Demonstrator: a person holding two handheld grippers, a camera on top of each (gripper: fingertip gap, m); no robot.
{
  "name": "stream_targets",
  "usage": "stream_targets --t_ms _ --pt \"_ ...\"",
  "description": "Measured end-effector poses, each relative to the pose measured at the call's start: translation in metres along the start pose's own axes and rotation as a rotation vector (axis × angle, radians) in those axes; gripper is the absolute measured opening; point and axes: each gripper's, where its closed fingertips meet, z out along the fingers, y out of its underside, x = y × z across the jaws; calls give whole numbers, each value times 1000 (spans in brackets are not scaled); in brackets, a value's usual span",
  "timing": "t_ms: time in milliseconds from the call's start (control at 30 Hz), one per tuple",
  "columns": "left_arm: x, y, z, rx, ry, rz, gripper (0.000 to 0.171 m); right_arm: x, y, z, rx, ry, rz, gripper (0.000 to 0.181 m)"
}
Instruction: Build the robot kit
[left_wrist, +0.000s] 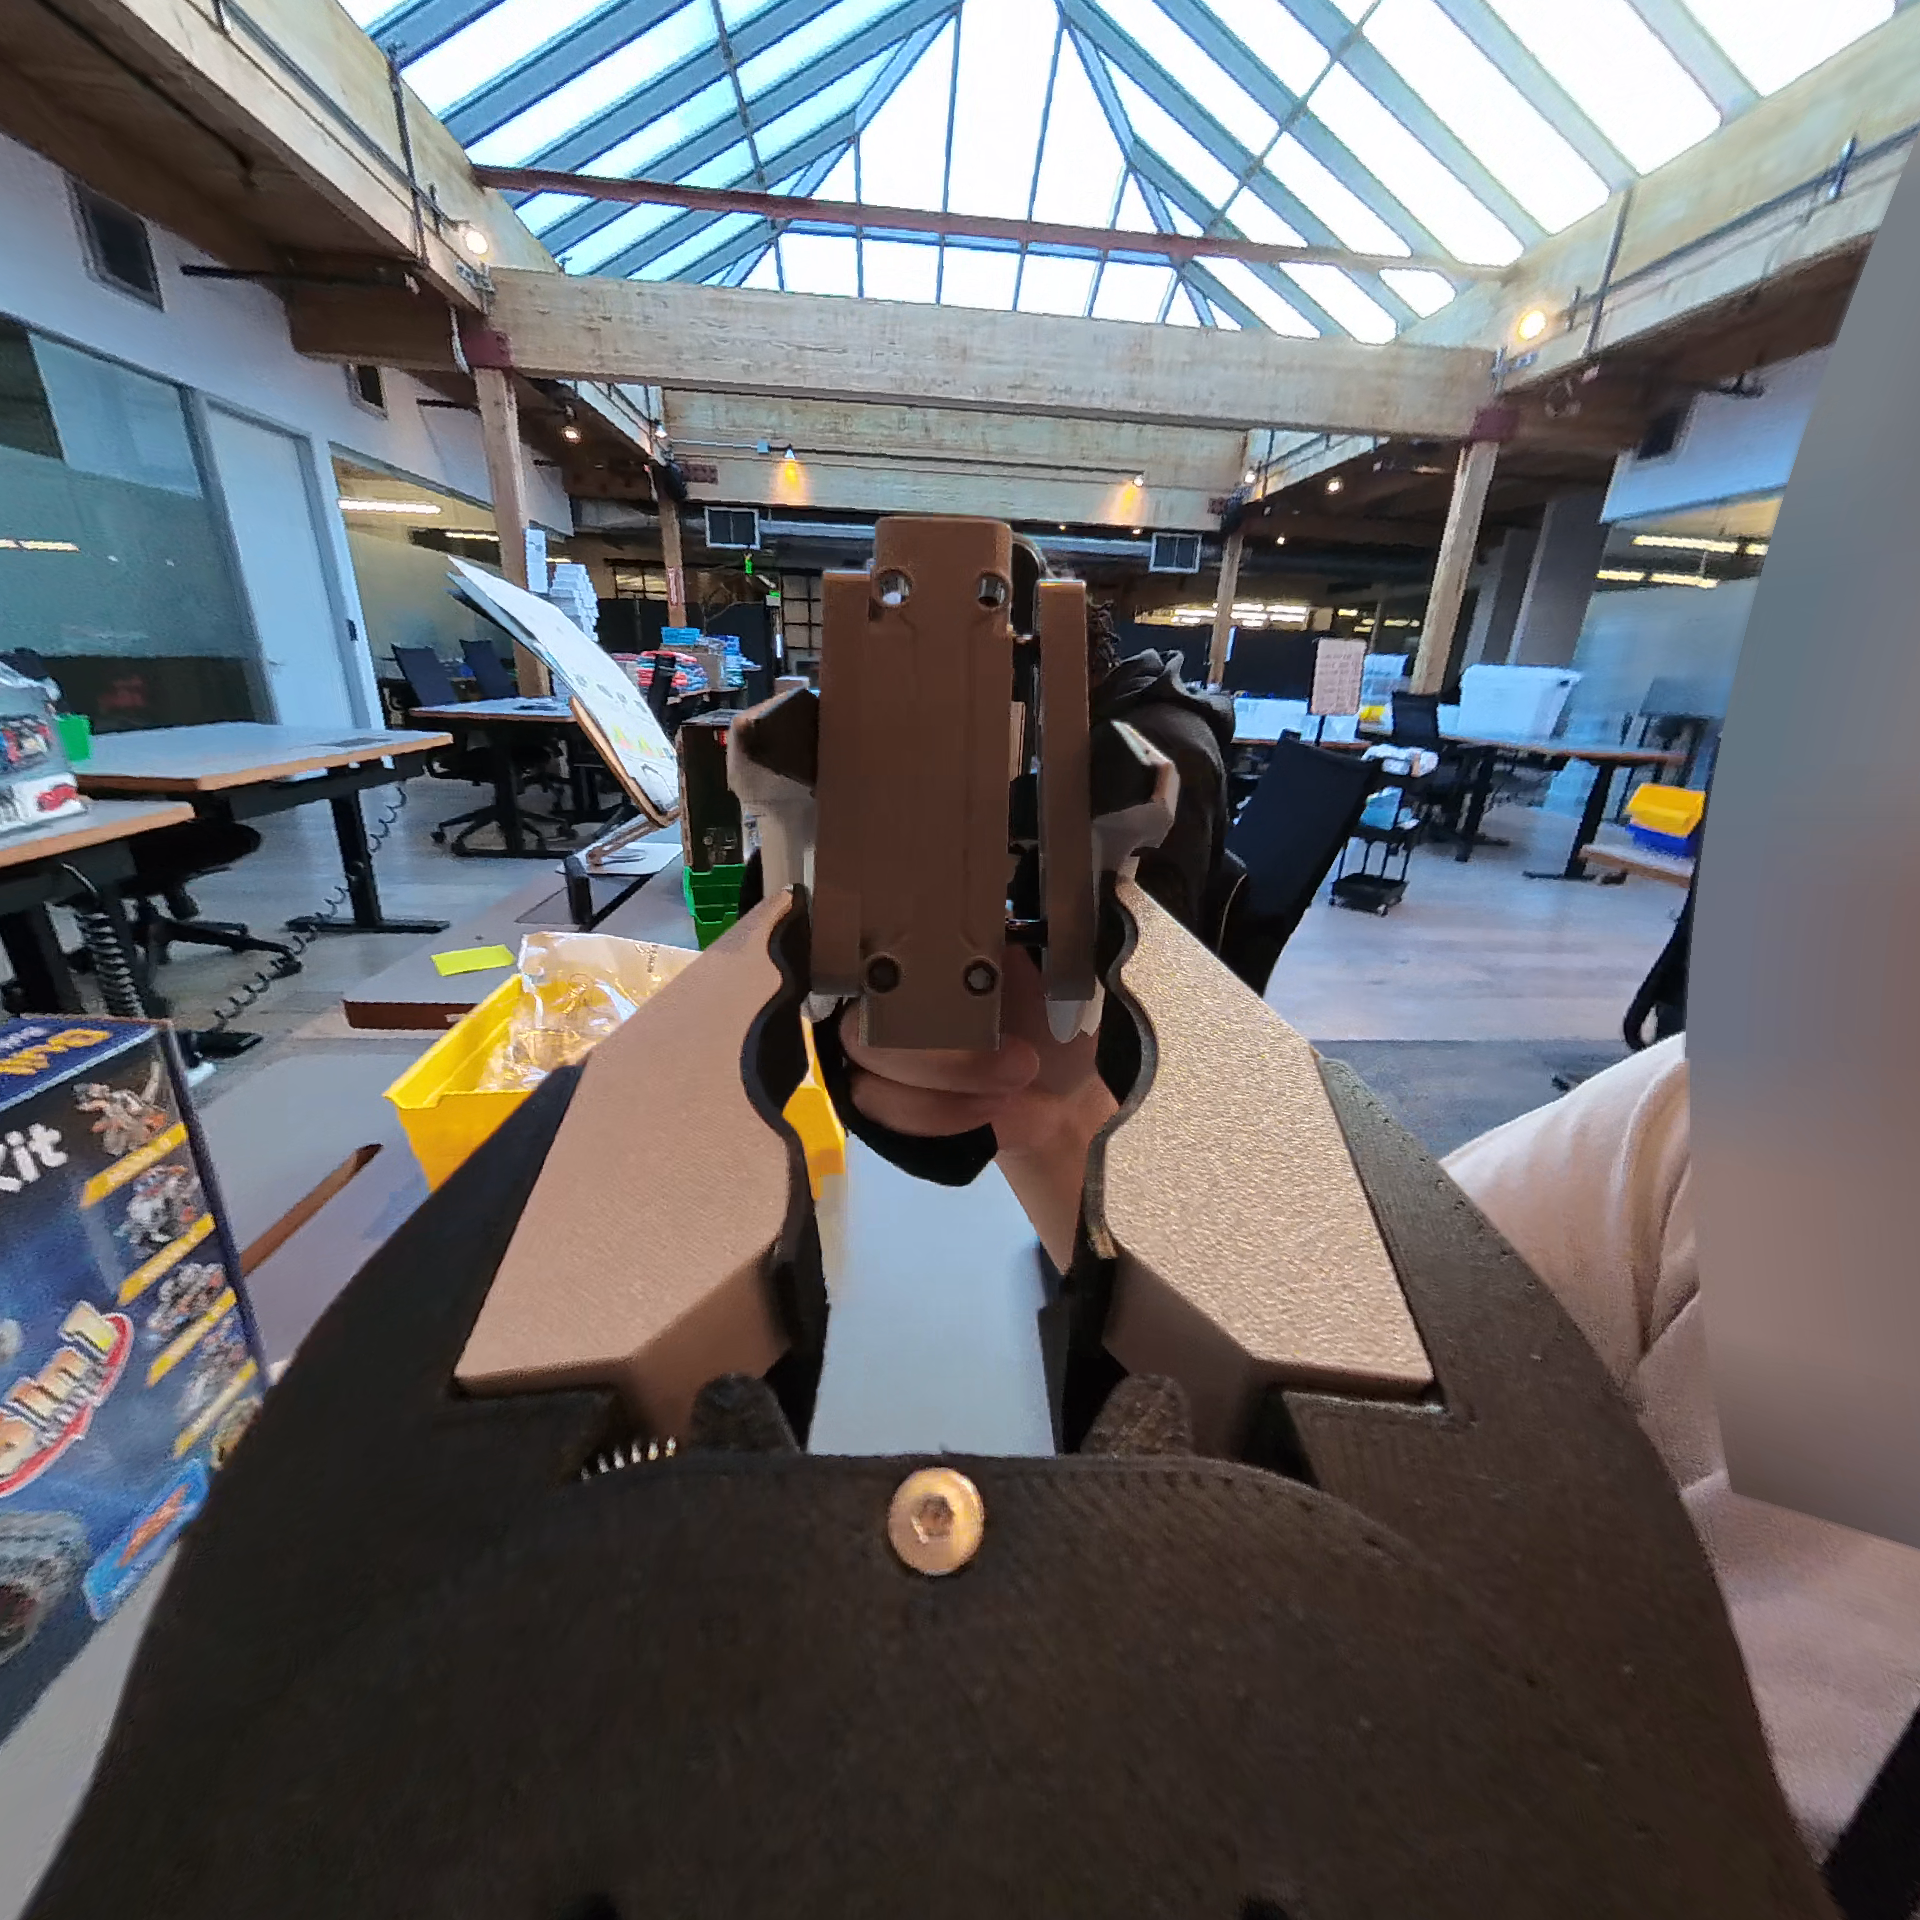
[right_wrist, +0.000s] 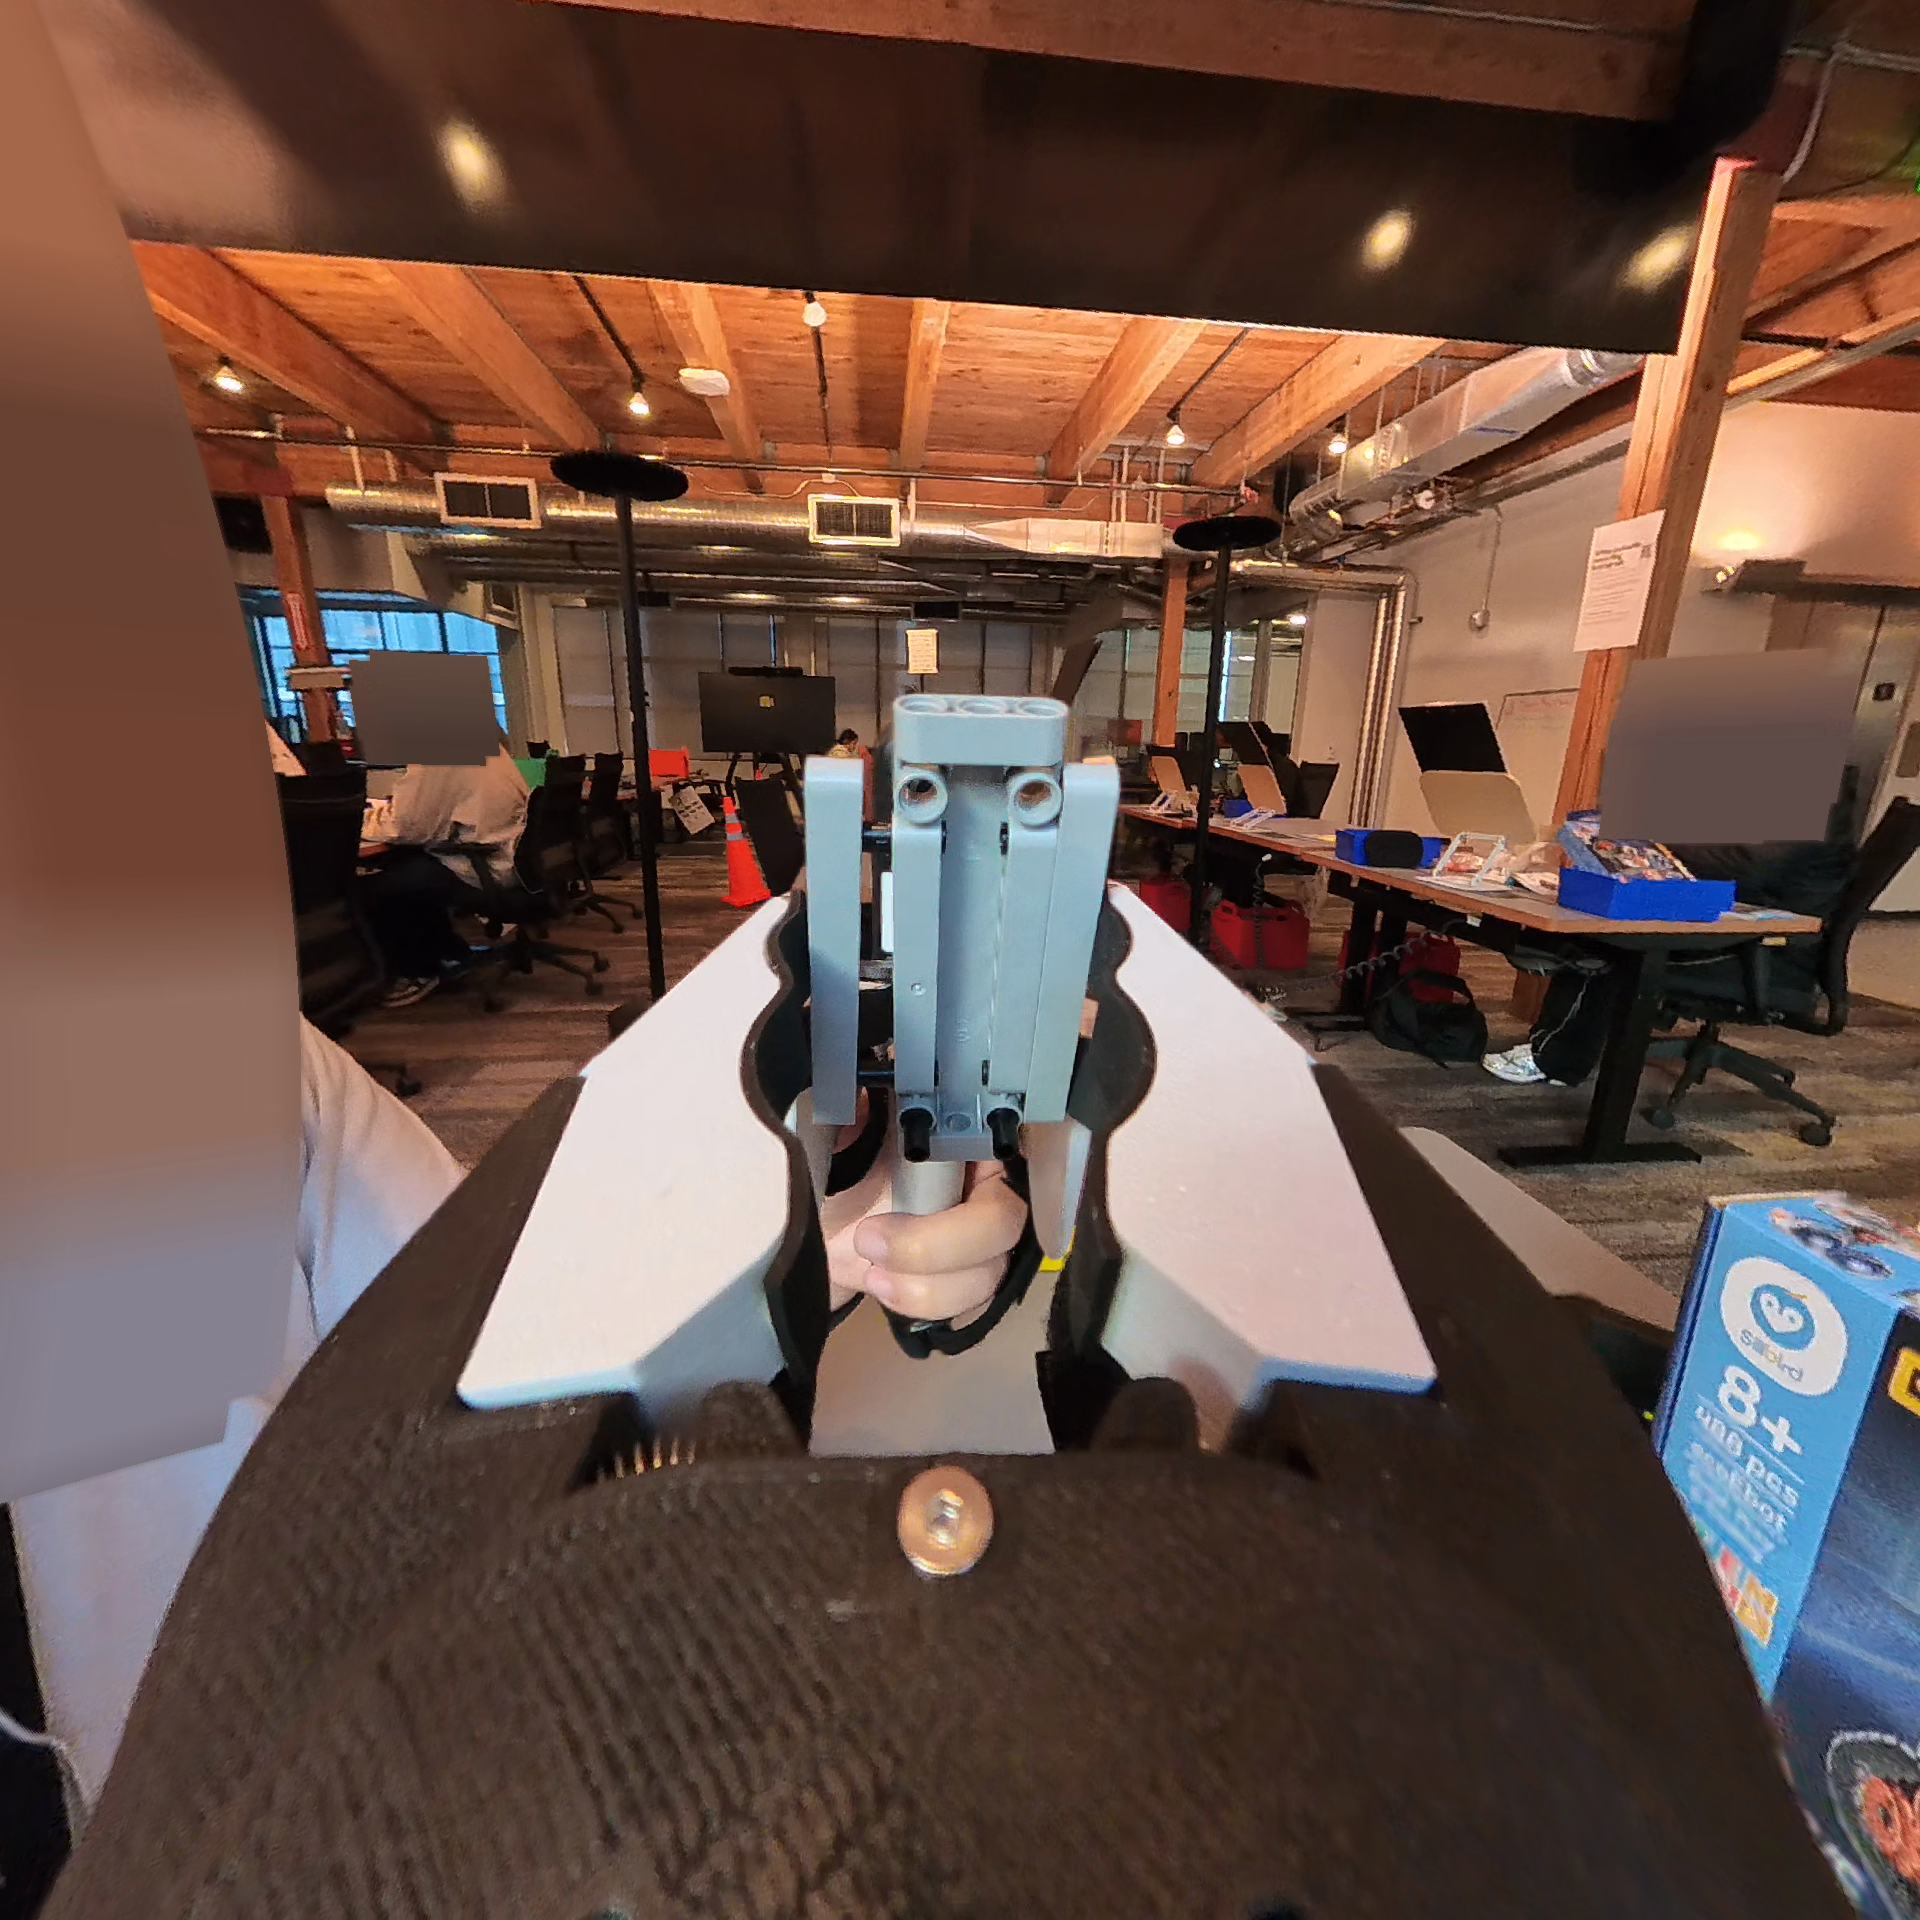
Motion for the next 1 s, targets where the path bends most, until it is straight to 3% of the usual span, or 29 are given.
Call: stream_targets --t_ms 133,433,633,1000 --pt "4 1 -2 -31 -11 72 53 -3 0 1 9 -9 -12 53" --pt "13 -7 -3 24 113 -71 51 -9 -7 0 -9 21 -14 55" --pt "7 -3 -4 -4 56 -27 52 -1 -22 -12 43 74 49 48" --pt "15 3 5 -53 25 50 53 -12 -23 -18 19 11 -43 45"
